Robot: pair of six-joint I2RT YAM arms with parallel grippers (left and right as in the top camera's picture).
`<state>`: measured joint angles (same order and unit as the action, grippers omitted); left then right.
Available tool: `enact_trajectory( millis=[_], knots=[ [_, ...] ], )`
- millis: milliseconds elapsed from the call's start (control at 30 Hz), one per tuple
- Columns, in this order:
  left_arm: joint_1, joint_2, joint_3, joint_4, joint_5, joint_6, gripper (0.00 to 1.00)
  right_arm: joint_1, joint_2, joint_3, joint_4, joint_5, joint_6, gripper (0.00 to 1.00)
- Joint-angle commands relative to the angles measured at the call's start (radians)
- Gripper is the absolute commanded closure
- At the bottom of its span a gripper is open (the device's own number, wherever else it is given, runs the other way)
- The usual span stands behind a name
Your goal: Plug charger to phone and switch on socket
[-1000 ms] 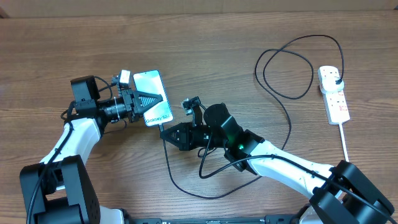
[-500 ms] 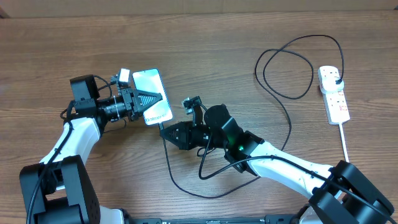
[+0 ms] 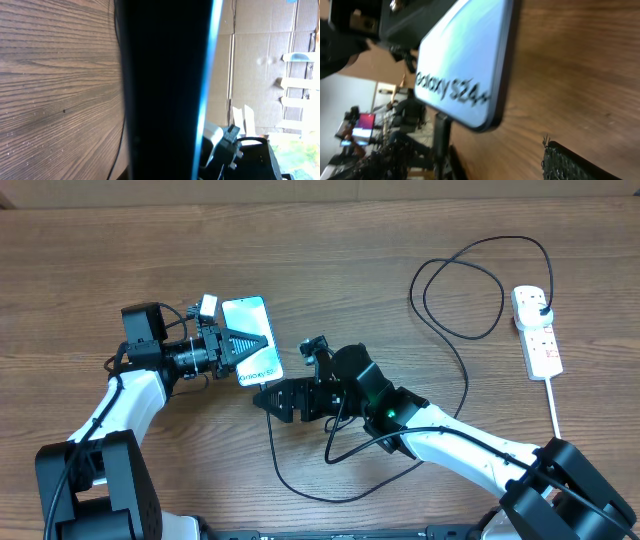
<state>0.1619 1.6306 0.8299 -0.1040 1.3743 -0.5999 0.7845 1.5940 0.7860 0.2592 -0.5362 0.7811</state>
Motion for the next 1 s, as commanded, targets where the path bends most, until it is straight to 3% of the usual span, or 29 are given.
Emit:
enact_trajectory(
  millis=[0, 133, 367, 633, 767, 967],
  knots=[
    [-0.005, -0.021, -0.001, 0.005, 0.028, 0.022, 0.96, 0.038, -0.021, 0.019, 0.005, -0.054, -0.033, 0.14],
    [-0.006, -0.021, -0.001, 0.005, 0.028, 0.025, 0.96, 0.074, -0.021, 0.019, 0.000, 0.029, -0.080, 0.22],
    [-0.009, -0.021, -0.001, -0.015, 0.040, 0.072, 0.96, 0.072, -0.021, 0.019, 0.000, 0.046, -0.079, 0.51],
    [-0.026, -0.021, -0.001, -0.184, 0.044, 0.317, 0.96, 0.072, -0.021, 0.019, 0.000, 0.061, -0.084, 0.64],
    [-0.026, -0.021, -0.001, -0.175, 0.045, 0.331, 0.96, 0.072, -0.021, 0.019, 0.000, 0.064, -0.083, 0.80],
    [-0.026, -0.021, -0.001, -0.156, 0.043, 0.331, 0.96, 0.072, -0.021, 0.019, -0.012, 0.066, -0.083, 0.89]
  ],
)
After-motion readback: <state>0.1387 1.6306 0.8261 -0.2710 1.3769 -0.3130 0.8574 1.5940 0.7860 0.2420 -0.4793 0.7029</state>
